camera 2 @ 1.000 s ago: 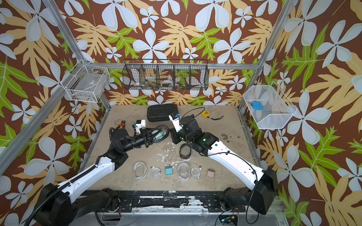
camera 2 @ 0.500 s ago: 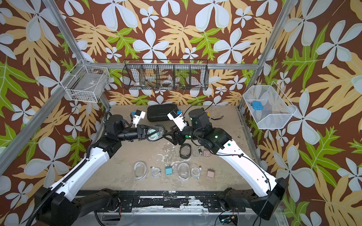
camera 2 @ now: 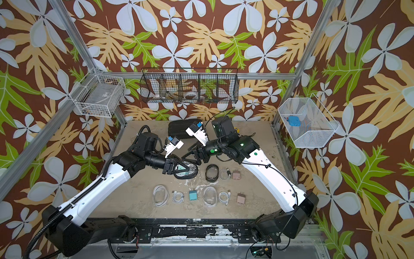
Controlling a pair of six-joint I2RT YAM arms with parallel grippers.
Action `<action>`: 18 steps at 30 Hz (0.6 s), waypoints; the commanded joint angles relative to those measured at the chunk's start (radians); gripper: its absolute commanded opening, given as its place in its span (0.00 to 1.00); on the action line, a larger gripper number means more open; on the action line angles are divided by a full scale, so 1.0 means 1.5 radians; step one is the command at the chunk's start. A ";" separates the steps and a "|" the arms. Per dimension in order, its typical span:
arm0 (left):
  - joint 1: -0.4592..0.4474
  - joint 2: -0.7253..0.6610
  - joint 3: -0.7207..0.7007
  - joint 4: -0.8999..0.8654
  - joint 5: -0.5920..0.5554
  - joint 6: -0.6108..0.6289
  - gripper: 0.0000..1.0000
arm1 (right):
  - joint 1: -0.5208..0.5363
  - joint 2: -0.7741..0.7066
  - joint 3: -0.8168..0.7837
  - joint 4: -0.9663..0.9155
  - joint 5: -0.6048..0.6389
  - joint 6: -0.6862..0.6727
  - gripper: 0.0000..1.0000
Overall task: Pack away charging kits
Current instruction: Adjust the storage bag.
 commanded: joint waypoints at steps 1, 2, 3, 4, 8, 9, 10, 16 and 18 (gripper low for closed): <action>-0.001 0.000 0.010 -0.040 0.005 0.063 0.00 | -0.014 -0.024 -0.048 0.005 -0.086 0.013 0.72; -0.001 0.000 0.011 -0.040 0.010 0.063 0.00 | -0.019 -0.032 -0.063 0.007 -0.090 0.012 0.72; -0.001 -0.001 0.010 -0.040 0.015 0.064 0.00 | -0.024 -0.038 -0.079 0.008 -0.085 0.011 0.72; -0.001 -0.002 0.009 -0.039 0.020 0.064 0.00 | -0.027 -0.043 -0.093 0.013 -0.081 0.014 0.72; -0.006 -0.008 0.008 -0.039 0.029 0.063 0.00 | -0.031 -0.047 -0.149 0.043 -0.095 0.015 0.67; -0.007 -0.009 0.007 -0.039 0.031 0.064 0.01 | -0.031 -0.045 -0.163 0.057 -0.105 0.017 0.66; -0.008 -0.010 0.006 -0.039 0.033 0.064 0.01 | -0.031 -0.042 -0.172 0.066 -0.113 0.017 0.64; -0.011 -0.018 0.002 -0.039 0.029 0.066 0.01 | -0.032 -0.023 -0.184 0.088 -0.155 0.018 0.34; -0.012 -0.020 0.003 -0.039 0.023 0.067 0.01 | -0.031 -0.025 -0.185 0.094 -0.174 0.022 0.22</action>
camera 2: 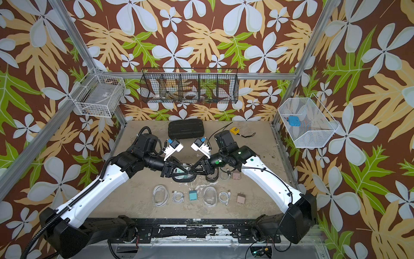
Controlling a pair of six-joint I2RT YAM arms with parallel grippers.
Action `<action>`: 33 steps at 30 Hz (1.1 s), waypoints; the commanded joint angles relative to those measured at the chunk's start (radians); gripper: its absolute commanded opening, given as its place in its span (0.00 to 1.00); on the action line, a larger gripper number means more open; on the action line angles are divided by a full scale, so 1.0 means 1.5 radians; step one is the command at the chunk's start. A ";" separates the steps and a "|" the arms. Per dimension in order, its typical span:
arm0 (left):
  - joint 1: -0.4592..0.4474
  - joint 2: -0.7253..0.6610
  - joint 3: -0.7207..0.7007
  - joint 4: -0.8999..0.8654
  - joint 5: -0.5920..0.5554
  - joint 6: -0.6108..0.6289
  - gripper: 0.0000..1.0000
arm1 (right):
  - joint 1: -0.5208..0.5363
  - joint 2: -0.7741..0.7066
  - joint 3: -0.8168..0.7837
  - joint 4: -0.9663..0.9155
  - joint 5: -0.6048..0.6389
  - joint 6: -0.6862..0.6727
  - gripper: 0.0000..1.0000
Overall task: Pack away charging kits
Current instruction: Adjust the storage bag.
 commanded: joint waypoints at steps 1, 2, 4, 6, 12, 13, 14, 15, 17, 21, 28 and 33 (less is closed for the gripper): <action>-0.003 -0.006 0.001 0.007 0.022 0.017 0.01 | 0.001 -0.001 -0.004 0.044 -0.029 0.007 0.18; -0.002 -0.008 0.001 0.007 0.021 0.018 0.02 | 0.001 -0.003 -0.007 0.048 -0.036 0.010 0.11; -0.001 -0.012 0.006 0.009 0.012 0.022 0.02 | 0.001 -0.010 -0.015 0.058 -0.042 0.017 0.00; 0.002 -0.021 0.009 0.017 -0.003 0.015 0.13 | 0.001 -0.014 -0.027 0.081 -0.052 0.041 0.00; 0.073 -0.100 -0.075 0.205 0.031 -0.183 0.54 | 0.000 -0.049 -0.098 0.296 -0.035 0.261 0.00; 0.080 -0.122 -0.101 0.272 0.034 -0.244 0.58 | 0.001 -0.056 -0.109 0.334 -0.022 0.302 0.00; 0.081 -0.147 -0.133 0.352 0.026 -0.316 0.60 | 0.000 -0.064 -0.127 0.389 -0.012 0.360 0.00; 0.081 -0.169 -0.173 0.450 0.009 -0.405 0.63 | 0.001 -0.072 -0.148 0.454 0.004 0.427 0.00; 0.080 -0.204 -0.257 0.677 -0.045 -0.584 0.63 | 0.001 -0.080 -0.184 0.561 0.033 0.544 0.00; 0.052 -0.217 -0.365 0.951 -0.200 -0.764 0.63 | 0.003 -0.099 -0.241 0.740 0.109 0.716 0.00; 0.021 -0.175 -0.365 0.984 -0.291 -0.770 0.60 | 0.025 -0.099 -0.254 0.796 0.182 0.773 0.00; 0.021 -0.163 -0.362 0.991 -0.336 -0.789 0.42 | 0.064 -0.081 -0.249 0.799 0.215 0.775 0.00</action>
